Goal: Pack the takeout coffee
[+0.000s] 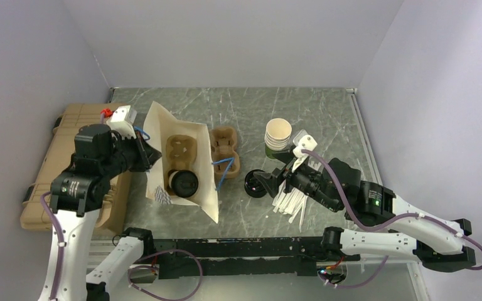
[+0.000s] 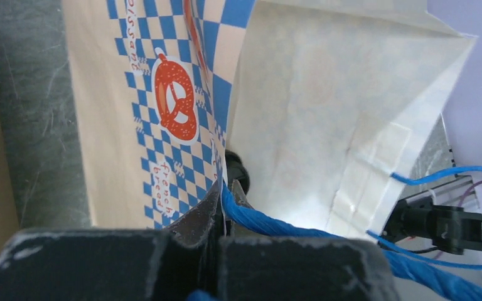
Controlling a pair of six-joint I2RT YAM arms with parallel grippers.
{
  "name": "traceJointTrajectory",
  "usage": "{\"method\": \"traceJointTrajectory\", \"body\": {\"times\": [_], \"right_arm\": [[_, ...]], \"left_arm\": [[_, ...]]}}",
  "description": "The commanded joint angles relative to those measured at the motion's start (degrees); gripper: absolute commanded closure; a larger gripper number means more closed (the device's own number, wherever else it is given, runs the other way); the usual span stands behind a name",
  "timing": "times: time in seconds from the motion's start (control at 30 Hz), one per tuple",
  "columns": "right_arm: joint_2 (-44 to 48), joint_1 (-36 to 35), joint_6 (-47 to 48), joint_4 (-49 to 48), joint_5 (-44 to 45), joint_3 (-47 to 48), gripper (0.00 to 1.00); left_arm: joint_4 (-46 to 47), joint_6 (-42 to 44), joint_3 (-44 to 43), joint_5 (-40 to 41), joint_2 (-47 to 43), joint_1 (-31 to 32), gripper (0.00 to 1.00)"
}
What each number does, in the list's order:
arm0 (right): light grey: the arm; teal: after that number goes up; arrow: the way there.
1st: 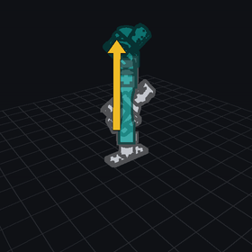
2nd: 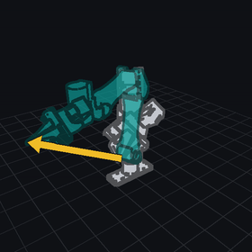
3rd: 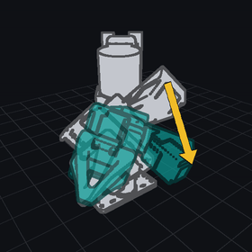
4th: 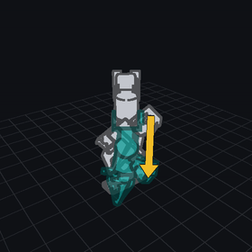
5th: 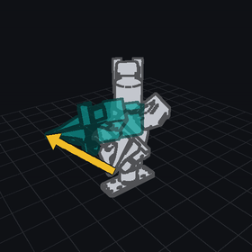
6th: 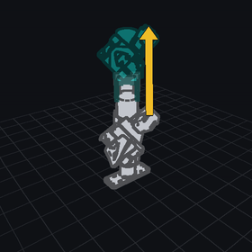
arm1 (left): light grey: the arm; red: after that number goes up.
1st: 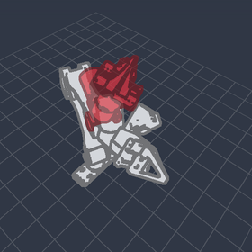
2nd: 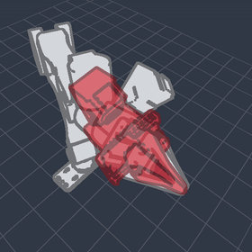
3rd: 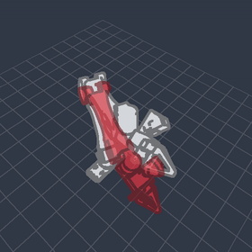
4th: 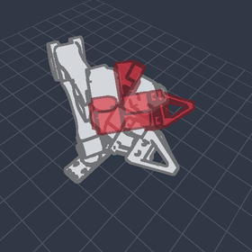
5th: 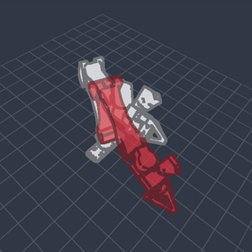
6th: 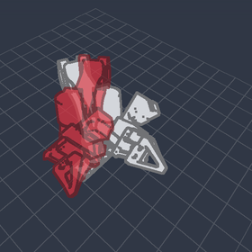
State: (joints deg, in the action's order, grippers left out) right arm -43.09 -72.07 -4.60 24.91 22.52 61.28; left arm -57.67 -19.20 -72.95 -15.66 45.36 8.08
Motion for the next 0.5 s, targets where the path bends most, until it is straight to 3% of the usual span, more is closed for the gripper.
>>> {"method": "traceJointTrajectory", "body": {"times": [0.0, 0.23, 0.47], "right_arm": [[-0.4, 0.1, -2.5, 3.4, 3.3, 3.4, 0.23], [-6.4, 0.2, -8.3, 15.8, 16.0, 6.2, 0.21], [-9.5, 3.5, -14.4, 23.3, 15.4, 3.9, 0.20]], "left_arm": [[-5.7, -3.0, -7.4, -2.6, 3.8, 0.2, 1.00], [-9.4, -6.2, -8.2, -5.5, 7.0, 0.1, 1.00], [-4.5, -10.6, -5.7, -11.6, 8.4, 0.1, 1.00]]}}
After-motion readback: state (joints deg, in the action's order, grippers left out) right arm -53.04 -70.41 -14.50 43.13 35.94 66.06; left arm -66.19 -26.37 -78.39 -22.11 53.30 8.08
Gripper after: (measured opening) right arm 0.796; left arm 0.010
